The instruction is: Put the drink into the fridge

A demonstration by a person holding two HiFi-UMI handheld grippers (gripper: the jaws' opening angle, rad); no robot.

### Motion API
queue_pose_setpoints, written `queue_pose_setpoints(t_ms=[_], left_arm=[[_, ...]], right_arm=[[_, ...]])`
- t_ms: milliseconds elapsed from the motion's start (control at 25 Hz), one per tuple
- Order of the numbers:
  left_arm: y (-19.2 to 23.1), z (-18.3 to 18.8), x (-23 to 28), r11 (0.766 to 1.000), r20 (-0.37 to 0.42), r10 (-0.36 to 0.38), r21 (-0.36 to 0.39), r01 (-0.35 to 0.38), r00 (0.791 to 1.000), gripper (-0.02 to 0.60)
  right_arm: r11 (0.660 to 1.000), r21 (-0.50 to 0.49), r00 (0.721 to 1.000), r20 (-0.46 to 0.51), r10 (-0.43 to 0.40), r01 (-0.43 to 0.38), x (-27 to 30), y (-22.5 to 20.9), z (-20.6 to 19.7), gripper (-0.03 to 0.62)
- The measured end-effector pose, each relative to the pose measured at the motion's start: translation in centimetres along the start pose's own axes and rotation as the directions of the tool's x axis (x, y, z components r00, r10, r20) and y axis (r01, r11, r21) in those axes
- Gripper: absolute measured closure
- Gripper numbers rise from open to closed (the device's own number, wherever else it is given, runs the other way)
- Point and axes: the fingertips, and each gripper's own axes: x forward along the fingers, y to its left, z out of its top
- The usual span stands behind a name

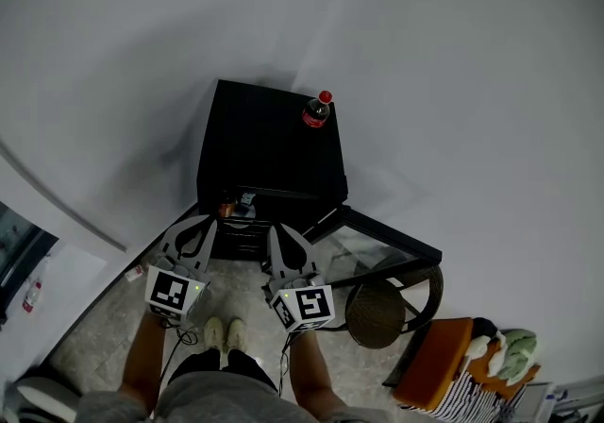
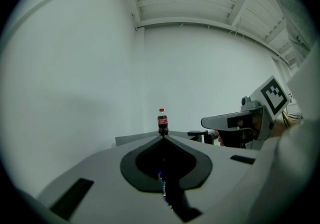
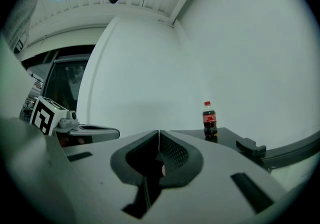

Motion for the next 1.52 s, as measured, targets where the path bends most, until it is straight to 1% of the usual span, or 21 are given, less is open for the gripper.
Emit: queue_pose_setpoints(t_ms=[360,600,840,960,1080,1280,1400,1520], left_arm=[[-0.3,0.2,-0.4,1.000,-0.005,-0.005,0.014,0.005,1.000,0.578],[-0.1,0.4,-0.6,1.000,0.008,-0.003,0.001,0.003,1.000,0.577],[0.3,0.4,-0.3,1.000,0.000,-0.017,0.006,0.017,1.000,0.577],[0.9,0.4,0.4,1.000,-0.004,-0.023,0.020,0.023,1.000,0.577],[2.1,0.5,1.5,1.000,-0.003,-0.012,0.023,0.012,1.000,0.577],[3.3,0.7,4.6,1.000,-0.003,0.013,0.027,-0.013,1.000,0.577],[3.9,1.5,6.8,0.999,0.005,0.029,0.041,-0.029,1.000,0.577],[4.7,2.7,9.4,0.998,0.022,0.062,0.029,-0.062,0.998,0.577]], right_arm=[[1.000,-0.006,1.000,0.002,-0.008,0.008,-0.5,0.3,0.0,0.568],[1.000,-0.006,1.000,0.001,-0.008,0.008,-0.4,0.4,0.0,0.568],[0.999,-0.008,0.999,0.001,-0.034,0.034,0.2,-0.2,0.1,0.568],[0.998,-0.010,0.998,0.002,-0.069,0.069,0.9,-1.7,0.2,0.566],[0.995,-0.015,0.995,0.003,-0.097,0.097,2.0,-3.6,0.6,0.566],[0.991,-0.040,0.992,-0.013,-0.126,0.125,4.5,-8.4,1.4,0.566],[0.991,-0.049,0.992,0.002,-0.126,0.126,6.3,-11.0,2.4,0.566],[0.993,-0.046,0.994,0.021,-0.108,0.109,8.4,-13.3,3.4,0.566]])
